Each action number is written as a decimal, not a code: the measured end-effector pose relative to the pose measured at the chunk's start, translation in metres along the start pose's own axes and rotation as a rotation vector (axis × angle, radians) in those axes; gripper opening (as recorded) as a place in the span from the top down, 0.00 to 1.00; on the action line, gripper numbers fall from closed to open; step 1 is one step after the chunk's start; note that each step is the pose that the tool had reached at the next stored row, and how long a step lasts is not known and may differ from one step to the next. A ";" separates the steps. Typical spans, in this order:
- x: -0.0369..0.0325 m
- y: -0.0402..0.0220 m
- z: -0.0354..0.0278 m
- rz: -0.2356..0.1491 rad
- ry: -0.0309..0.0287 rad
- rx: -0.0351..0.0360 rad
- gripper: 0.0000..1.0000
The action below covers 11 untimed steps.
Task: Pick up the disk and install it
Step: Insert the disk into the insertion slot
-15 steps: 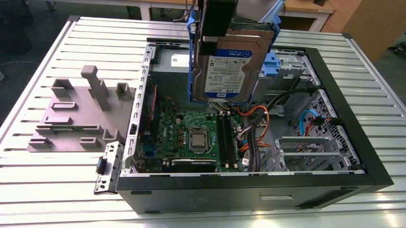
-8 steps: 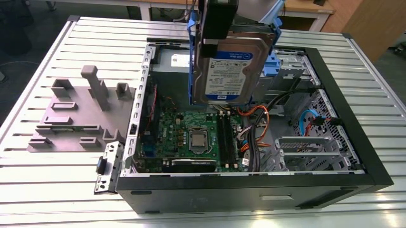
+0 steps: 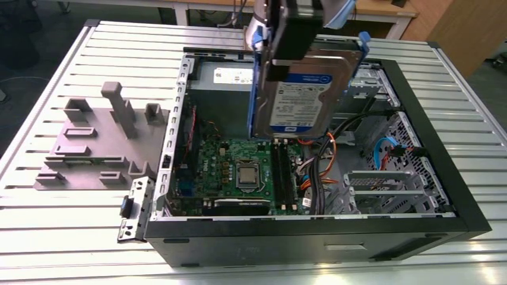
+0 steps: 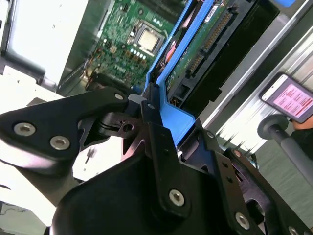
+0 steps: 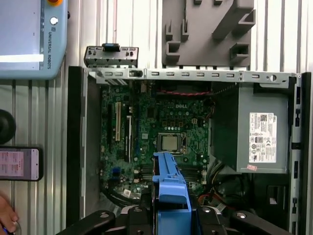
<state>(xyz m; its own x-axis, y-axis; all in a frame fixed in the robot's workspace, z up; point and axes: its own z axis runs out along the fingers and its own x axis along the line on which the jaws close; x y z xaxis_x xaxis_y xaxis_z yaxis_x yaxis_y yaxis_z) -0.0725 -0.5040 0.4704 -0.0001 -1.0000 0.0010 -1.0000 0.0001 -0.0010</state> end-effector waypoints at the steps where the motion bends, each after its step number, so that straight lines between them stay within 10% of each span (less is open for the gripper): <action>1: 0.0000 -0.0045 0.0005 0.000 0.0000 -0.0001 0.63; 11: 0.0029 -0.0437 0.0045 0.000 0.0002 -0.0002 0.63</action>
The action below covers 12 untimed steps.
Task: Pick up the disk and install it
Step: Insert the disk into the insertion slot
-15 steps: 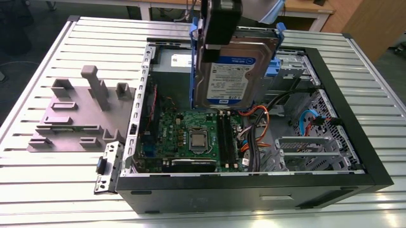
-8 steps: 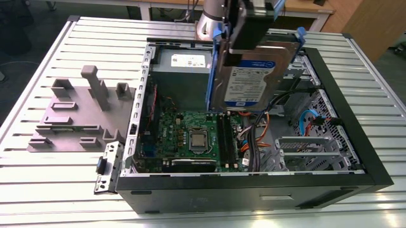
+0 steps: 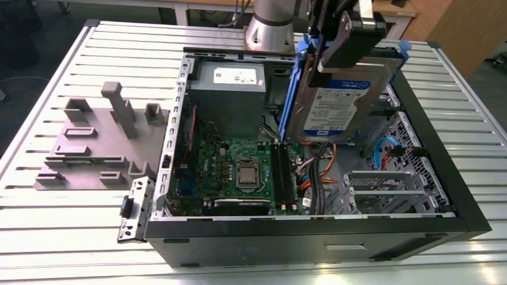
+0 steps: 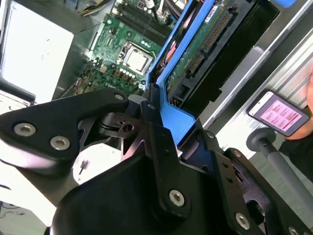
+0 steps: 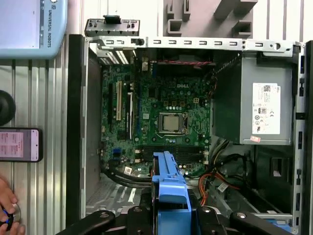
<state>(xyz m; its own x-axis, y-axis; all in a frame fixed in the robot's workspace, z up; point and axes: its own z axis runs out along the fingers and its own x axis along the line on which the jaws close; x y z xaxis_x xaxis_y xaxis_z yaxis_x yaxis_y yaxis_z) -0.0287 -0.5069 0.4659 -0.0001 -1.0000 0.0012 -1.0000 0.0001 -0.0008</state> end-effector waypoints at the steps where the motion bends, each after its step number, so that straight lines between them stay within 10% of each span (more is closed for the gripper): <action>1: 0.0024 -0.0008 0.0005 0.000 -0.0003 0.0002 0.63; 7: 0.0216 -0.0036 0.0028 0.000 -0.0001 0.0000 0.63; 12: 0.0277 -0.0186 0.0041 0.000 -0.0002 0.0001 0.63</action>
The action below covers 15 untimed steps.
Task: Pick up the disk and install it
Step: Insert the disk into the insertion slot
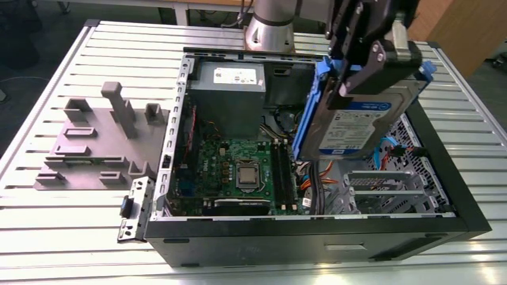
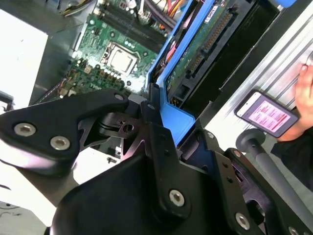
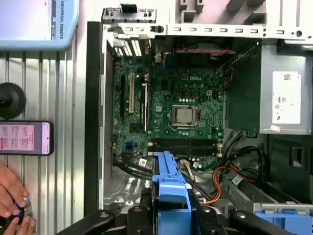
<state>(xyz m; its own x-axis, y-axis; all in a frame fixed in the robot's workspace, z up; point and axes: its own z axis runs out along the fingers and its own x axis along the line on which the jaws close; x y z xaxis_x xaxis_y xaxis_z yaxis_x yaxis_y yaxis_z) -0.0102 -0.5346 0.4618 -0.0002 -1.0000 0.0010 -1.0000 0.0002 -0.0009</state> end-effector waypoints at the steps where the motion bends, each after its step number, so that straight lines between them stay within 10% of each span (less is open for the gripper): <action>1: 0.0007 -0.0034 0.0002 0.000 0.0001 0.0000 0.63; 9: 0.0143 -0.0157 0.0033 0.000 -0.0001 0.0000 0.63; 15: 0.0176 -0.0364 0.0052 0.000 -0.0001 0.0000 0.63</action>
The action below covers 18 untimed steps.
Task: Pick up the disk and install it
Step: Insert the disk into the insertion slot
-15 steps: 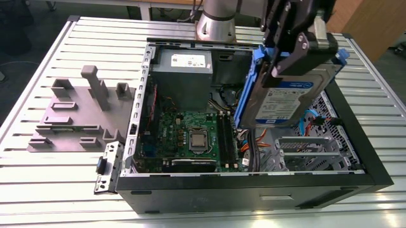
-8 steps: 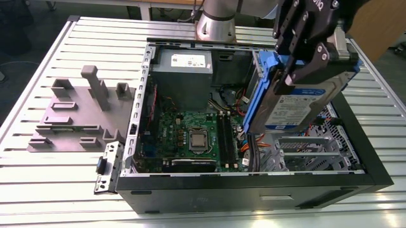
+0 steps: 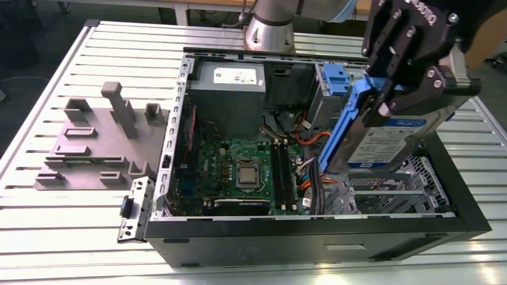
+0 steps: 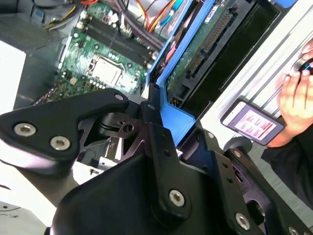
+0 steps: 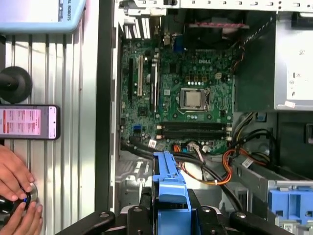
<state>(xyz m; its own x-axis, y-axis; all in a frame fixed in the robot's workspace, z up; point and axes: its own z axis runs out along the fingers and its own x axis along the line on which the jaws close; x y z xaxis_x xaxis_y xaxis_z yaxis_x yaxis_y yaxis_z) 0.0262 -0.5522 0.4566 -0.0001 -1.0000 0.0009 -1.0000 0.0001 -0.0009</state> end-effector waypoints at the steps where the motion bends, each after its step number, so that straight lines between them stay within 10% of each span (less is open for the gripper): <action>1: 0.0003 -0.0034 0.0003 0.000 0.0000 0.0000 0.63; 18: 0.0086 -0.0341 0.0066 0.000 -0.0001 0.0000 0.63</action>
<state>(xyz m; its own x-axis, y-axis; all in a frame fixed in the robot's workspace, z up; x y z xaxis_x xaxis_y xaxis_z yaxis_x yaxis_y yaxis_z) 0.0603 -0.5608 0.4501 -0.0001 -1.0000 0.0009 -1.0000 0.0001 -0.0009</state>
